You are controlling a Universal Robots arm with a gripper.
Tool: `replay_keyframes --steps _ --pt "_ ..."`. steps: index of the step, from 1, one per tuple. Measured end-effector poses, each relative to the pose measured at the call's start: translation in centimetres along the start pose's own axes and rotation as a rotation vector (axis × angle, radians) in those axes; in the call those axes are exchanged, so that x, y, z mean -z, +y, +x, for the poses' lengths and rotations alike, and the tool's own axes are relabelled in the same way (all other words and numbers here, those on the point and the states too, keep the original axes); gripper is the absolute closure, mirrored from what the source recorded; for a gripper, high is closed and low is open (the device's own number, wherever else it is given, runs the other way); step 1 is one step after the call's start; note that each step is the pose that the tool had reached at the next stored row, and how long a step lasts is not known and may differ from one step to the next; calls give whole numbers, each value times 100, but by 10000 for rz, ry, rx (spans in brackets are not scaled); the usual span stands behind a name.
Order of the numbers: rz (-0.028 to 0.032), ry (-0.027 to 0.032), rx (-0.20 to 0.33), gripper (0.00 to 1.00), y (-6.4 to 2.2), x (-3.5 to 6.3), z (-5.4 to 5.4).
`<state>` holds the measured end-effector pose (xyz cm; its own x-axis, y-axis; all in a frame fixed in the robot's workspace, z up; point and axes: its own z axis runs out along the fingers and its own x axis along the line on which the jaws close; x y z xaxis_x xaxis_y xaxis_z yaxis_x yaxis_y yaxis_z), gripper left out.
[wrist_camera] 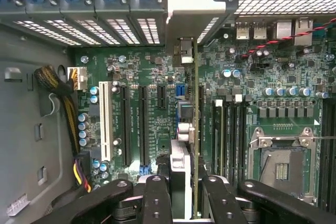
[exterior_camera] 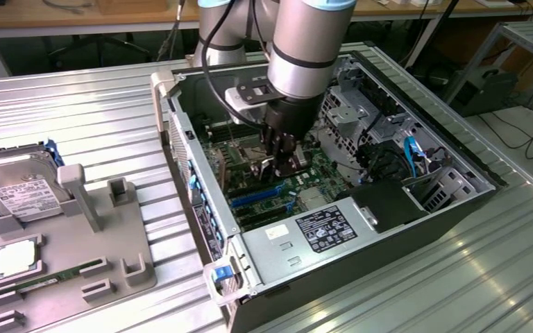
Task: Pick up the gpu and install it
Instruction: 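Insert the gpu into the slot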
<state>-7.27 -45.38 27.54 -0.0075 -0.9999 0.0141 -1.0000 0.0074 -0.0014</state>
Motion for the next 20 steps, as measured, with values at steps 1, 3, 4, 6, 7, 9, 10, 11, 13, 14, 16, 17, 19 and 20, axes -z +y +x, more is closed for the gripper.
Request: replay_keyframes --steps 1,3,4,6,7,9,10,11,13,14,16,17,19,20 --pt "1 -1 -1 72 1 -1 7" --pt "0 0 0 72 5 -5 9" --pt "0 -1 1 72 8 -14 9" --pt "1 -1 0 72 11 -47 9" --pt "1 0 0 72 17 -72 9" --pt "0 1 1 72 26 -100 9" --pt "1 0 1 72 31 -110 8" --pt "0 1 0 72 37 -118 9" --pt "1 0 1 72 51 -128 8" --pt "1 1 1 72 54 -130 9" --pt "1 -1 1 72 57 -135 18" --pt "1 0 -1 72 59 -138 26" --pt "2 -2 0 72 66 -145 34" --pt "2 -2 0 72 72 -149 35"
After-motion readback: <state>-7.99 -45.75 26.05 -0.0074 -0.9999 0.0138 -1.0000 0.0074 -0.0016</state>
